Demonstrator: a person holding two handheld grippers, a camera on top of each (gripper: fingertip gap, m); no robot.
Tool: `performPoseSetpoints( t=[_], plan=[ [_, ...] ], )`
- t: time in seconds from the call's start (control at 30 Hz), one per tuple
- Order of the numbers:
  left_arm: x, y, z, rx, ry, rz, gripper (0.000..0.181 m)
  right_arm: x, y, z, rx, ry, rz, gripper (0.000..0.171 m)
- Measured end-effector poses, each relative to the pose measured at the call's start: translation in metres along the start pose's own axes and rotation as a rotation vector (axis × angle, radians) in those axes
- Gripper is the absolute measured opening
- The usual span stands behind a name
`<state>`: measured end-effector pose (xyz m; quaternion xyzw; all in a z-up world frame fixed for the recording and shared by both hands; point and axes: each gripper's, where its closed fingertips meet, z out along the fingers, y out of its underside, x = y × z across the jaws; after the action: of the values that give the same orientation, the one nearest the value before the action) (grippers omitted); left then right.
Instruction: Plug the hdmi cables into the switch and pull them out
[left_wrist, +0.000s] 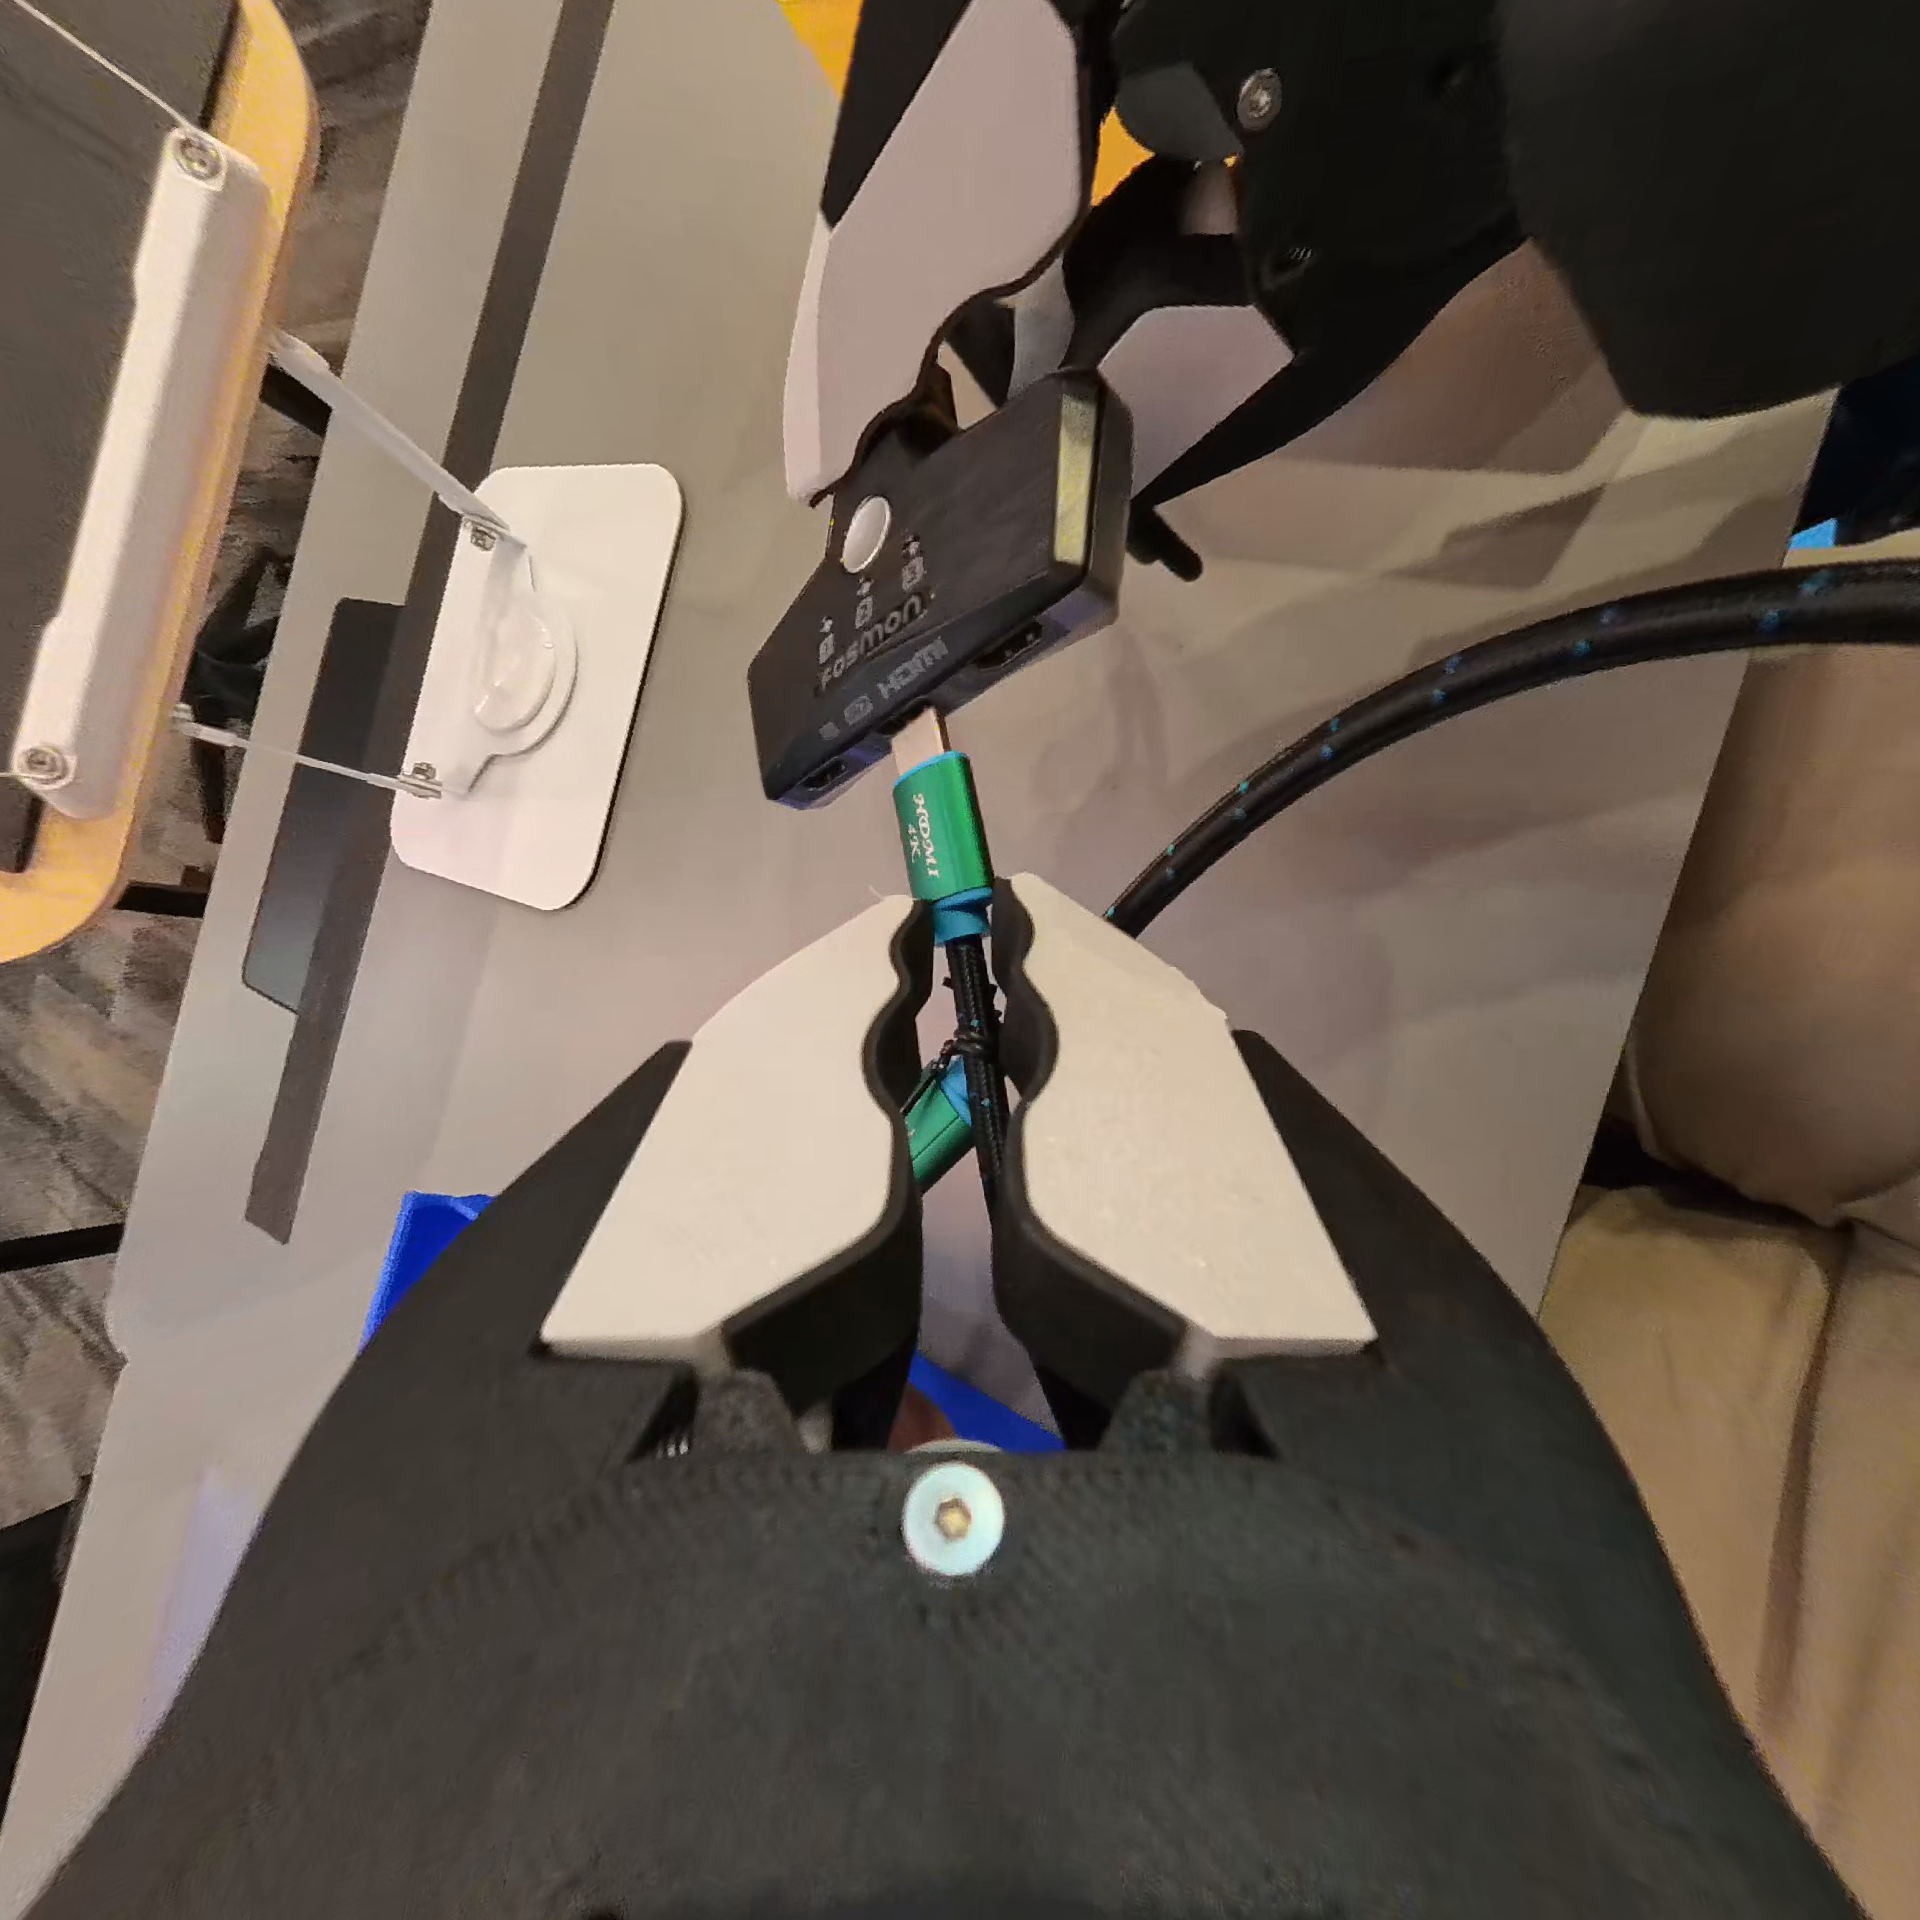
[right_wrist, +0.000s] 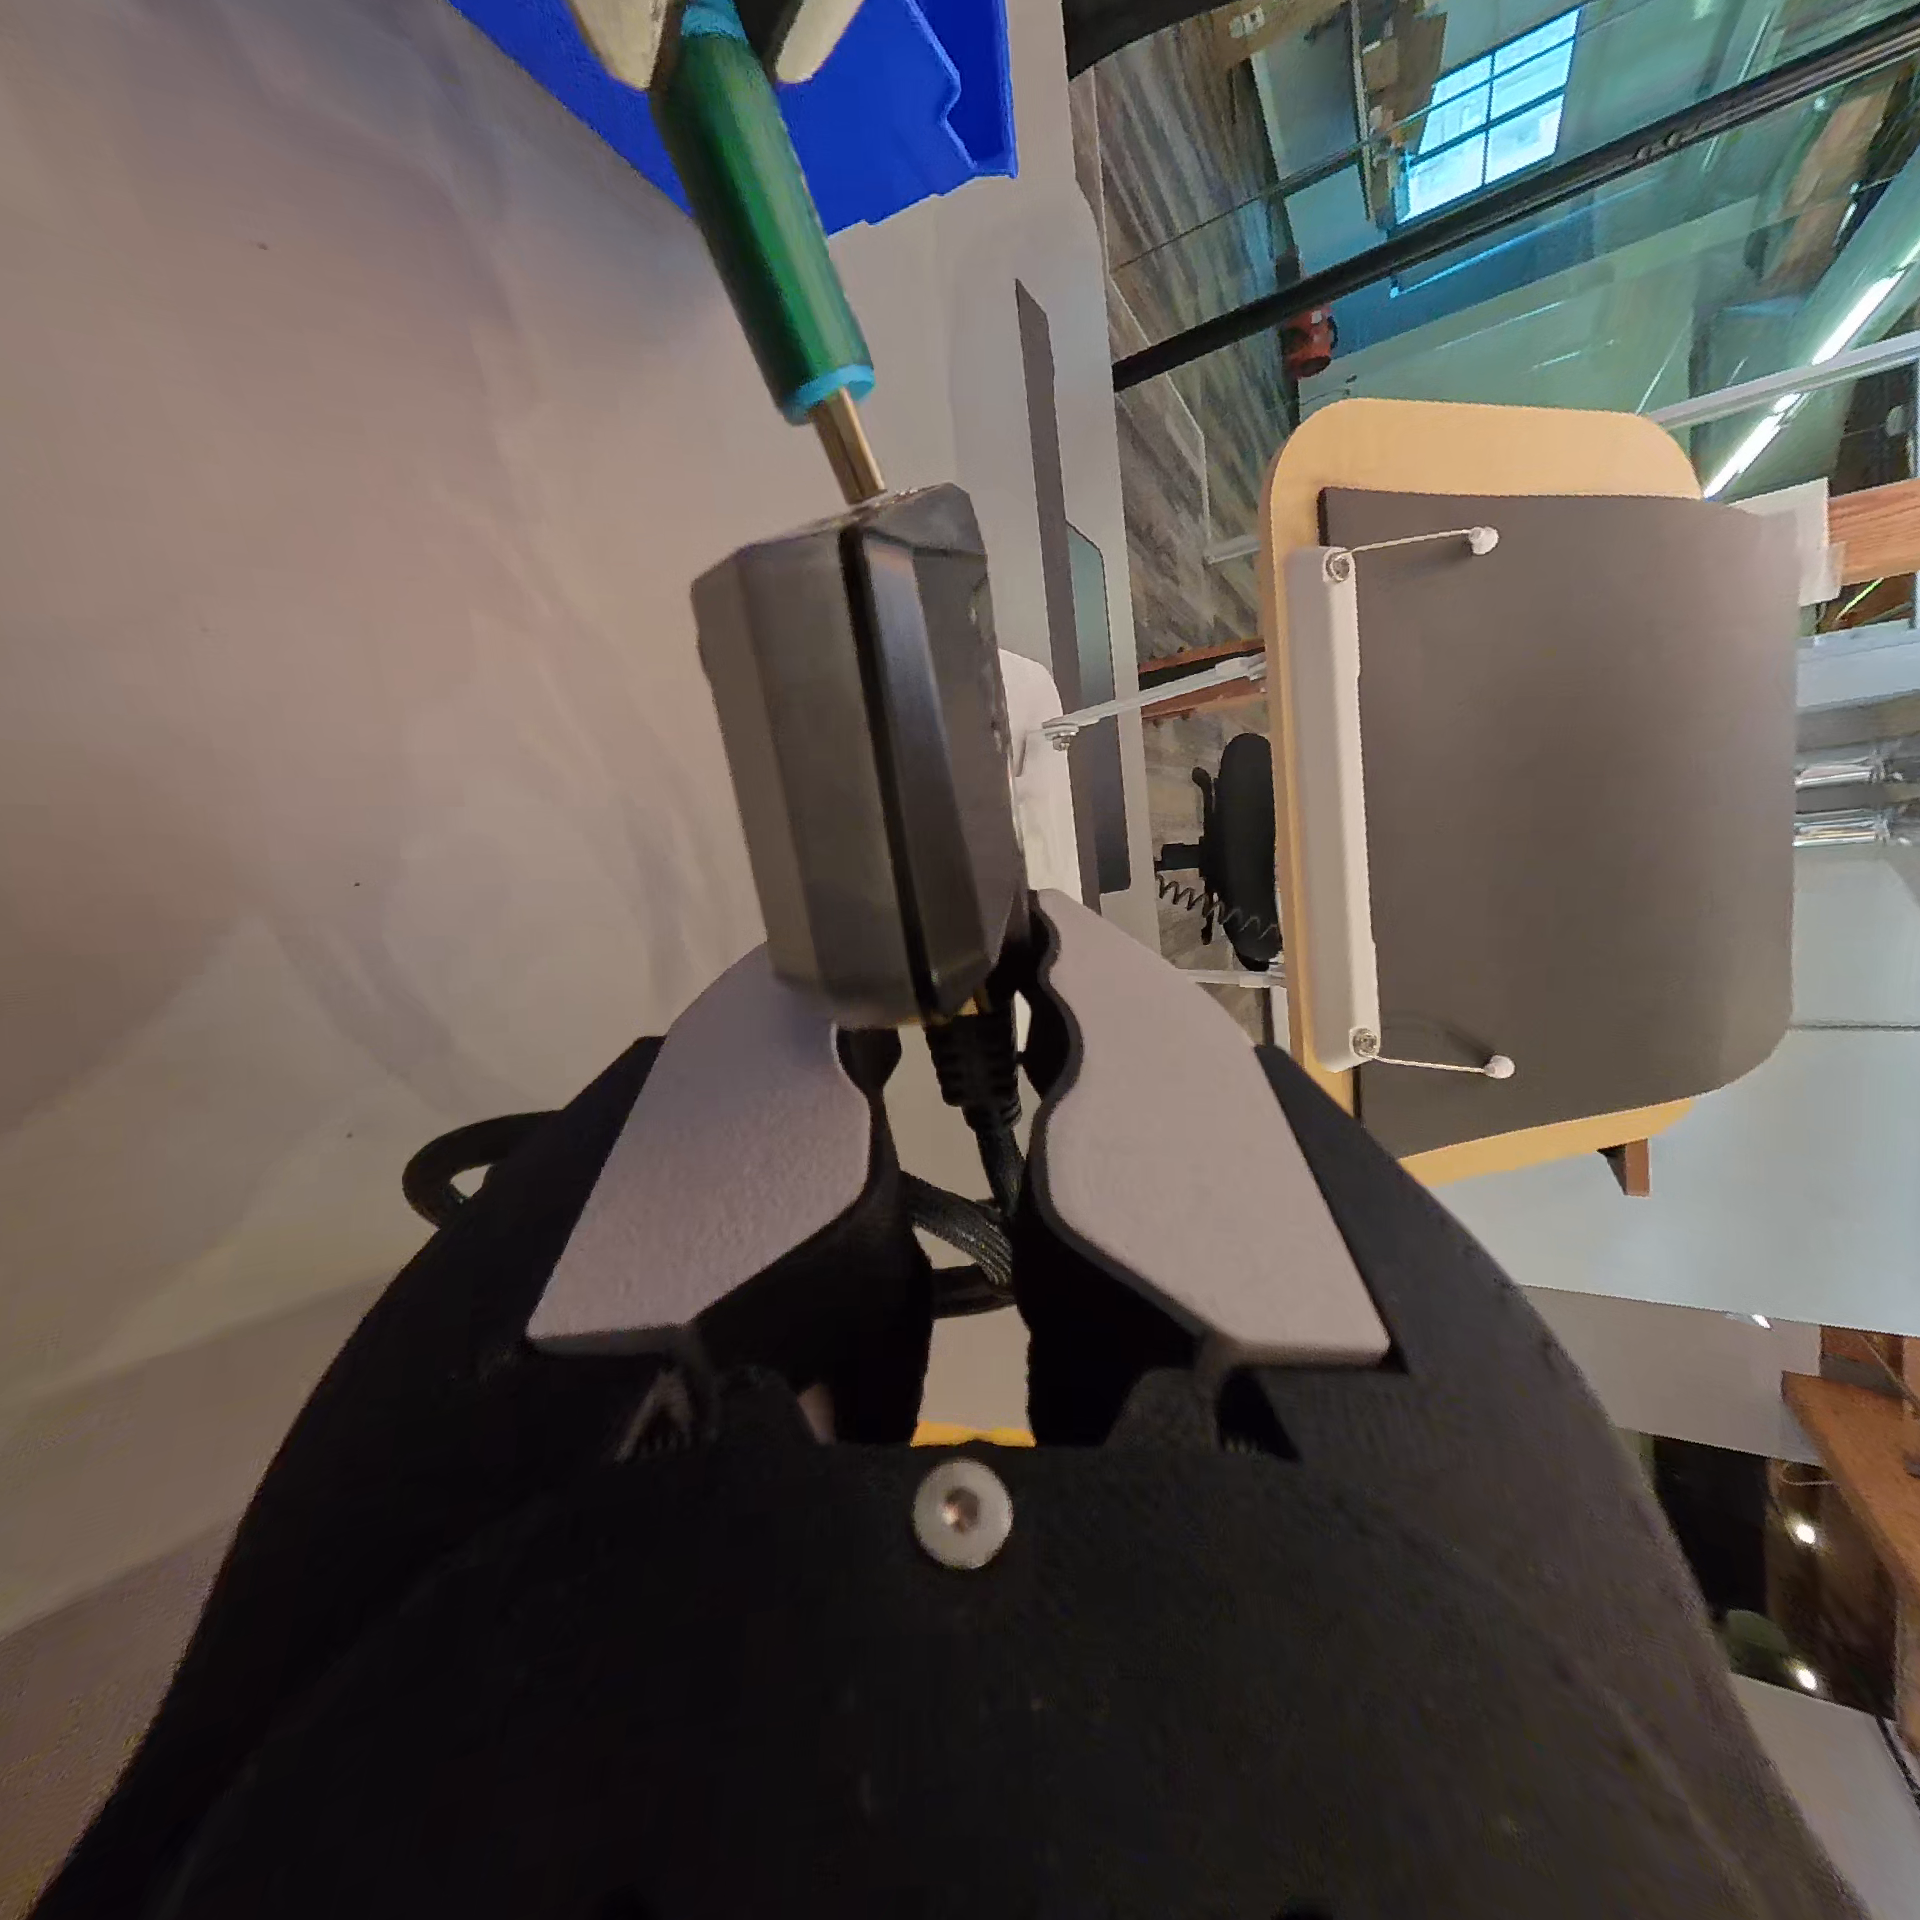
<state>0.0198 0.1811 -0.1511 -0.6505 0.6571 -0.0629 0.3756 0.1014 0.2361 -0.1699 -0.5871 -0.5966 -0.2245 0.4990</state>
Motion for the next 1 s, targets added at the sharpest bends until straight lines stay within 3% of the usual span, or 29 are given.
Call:
performPoseSetpoints(
  t=[0.73,1.0],
  plan=[
    [0.002,0.003,-0.004,-0.089,0.001,0.178,0.01,-0.003,-0.009,-0.002,-0.007,-0.001,-0.077,0.019],
    [0.001,0.0,-0.01,-0.052,0.034,0.16,0.01,0.004,-0.012,-0.008,-0.036,0.037,-0.104,0.019]
  ],
)
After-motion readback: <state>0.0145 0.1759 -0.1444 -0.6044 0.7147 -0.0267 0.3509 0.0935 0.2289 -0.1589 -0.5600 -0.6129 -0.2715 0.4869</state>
